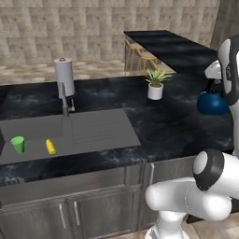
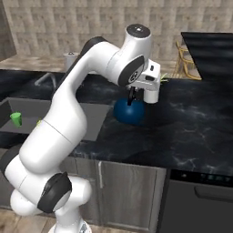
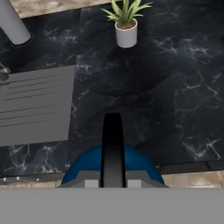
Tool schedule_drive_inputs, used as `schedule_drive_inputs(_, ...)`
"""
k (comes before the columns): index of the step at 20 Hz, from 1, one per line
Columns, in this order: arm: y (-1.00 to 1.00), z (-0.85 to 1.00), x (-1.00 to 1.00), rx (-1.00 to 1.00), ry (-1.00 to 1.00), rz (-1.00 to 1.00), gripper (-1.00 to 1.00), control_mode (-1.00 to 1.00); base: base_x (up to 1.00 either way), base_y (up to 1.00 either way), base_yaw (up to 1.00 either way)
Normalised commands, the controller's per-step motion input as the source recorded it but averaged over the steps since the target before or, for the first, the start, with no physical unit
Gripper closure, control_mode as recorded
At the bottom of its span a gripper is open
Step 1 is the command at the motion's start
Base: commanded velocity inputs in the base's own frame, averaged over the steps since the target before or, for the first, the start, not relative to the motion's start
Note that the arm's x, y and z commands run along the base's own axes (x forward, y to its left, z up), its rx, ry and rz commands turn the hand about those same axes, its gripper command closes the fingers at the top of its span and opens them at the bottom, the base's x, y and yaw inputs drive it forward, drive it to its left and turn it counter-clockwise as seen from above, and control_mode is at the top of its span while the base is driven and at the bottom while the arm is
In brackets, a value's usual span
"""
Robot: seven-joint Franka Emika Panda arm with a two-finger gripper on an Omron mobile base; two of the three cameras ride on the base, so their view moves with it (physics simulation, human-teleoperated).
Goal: Pick the kettle and cup and place them in the sink. Then turn on the water.
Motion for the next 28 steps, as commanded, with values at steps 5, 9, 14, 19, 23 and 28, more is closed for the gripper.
schedule_drive_inputs(5, 0.00, 0.00, 0.00, 0.00, 0.00, 0.00, 1.00, 1.00, 0.05, 0.68, 0.00)
schedule_drive_inputs(9, 0.00, 0.00, 0.00, 0.00, 0.00, 0.00, 1.00, 1.00, 0.36, 0.33, 0.00)
schedule_drive_inputs(14, 0.00, 0.00, 0.00, 0.00, 0.00, 0.00, 1.00, 1.00, 0.33, 0.28, -0.09)
schedule_drive_inputs(19, 0.00, 0.00, 0.00, 0.00, 0.00, 0.00, 1.00, 1.00, 0.12, 0.07, -0.03)
schedule_drive_inputs(23, 0.00, 0.00, 0.00, 0.00, 0.00, 0.00, 1.00, 1.00, 0.00, 0.00, 0.00)
schedule_drive_inputs(28, 0.09, 0.00, 0.00, 0.00, 0.00, 0.00, 1.00, -1.00, 0.00, 0.00, 0.00)
